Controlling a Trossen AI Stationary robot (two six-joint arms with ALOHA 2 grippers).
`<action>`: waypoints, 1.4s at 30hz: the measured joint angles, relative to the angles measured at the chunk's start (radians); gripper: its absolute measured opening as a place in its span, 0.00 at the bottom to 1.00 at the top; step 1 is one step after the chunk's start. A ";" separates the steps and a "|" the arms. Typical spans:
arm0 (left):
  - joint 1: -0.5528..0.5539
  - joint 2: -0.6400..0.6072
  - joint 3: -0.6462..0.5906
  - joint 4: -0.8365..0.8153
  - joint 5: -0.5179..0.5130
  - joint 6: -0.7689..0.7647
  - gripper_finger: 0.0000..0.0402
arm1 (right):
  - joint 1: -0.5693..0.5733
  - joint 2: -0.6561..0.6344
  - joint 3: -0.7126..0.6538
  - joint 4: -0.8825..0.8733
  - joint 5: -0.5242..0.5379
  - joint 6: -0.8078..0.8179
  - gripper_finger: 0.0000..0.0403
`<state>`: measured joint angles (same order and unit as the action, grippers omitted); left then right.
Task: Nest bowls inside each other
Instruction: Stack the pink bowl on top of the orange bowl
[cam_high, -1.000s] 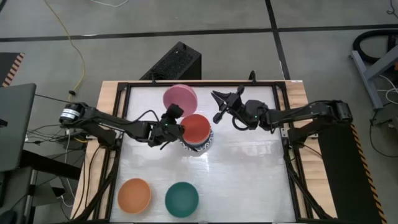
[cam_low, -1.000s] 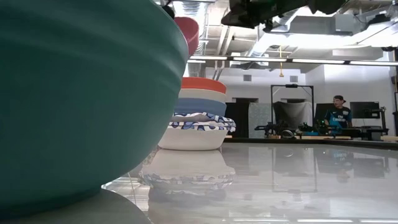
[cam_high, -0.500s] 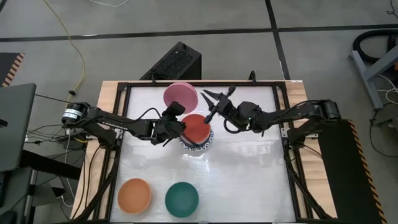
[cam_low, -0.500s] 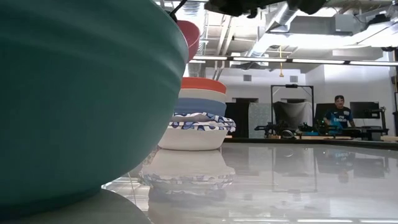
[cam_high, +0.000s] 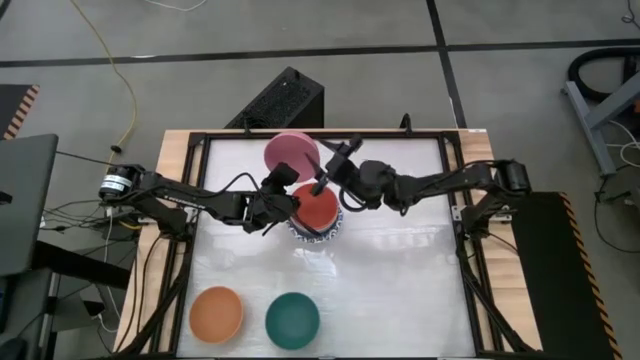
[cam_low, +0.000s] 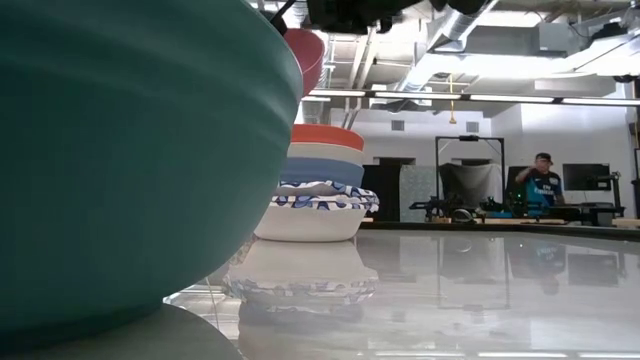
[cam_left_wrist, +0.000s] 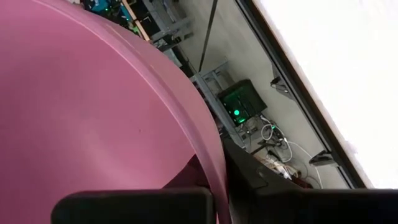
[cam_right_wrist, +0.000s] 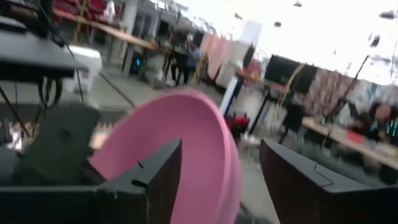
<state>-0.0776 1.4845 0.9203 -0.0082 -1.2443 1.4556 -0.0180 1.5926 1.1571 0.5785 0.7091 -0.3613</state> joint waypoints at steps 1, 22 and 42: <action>0.000 0.000 0.000 0.000 0.000 0.000 0.00 | -0.009 0.000 0.000 -0.031 0.001 0.030 0.59; -0.001 0.002 0.000 0.026 0.043 0.071 0.00 | -0.057 -0.004 0.002 -0.247 0.007 0.288 0.08; -0.041 0.002 0.001 0.060 0.054 0.025 0.32 | -0.058 -0.002 -0.001 -0.314 -0.011 0.339 0.02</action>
<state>-0.1186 1.4860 0.9211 0.0514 -1.1901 1.4807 -0.0761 1.5906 1.1564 0.2641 0.6981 -0.0223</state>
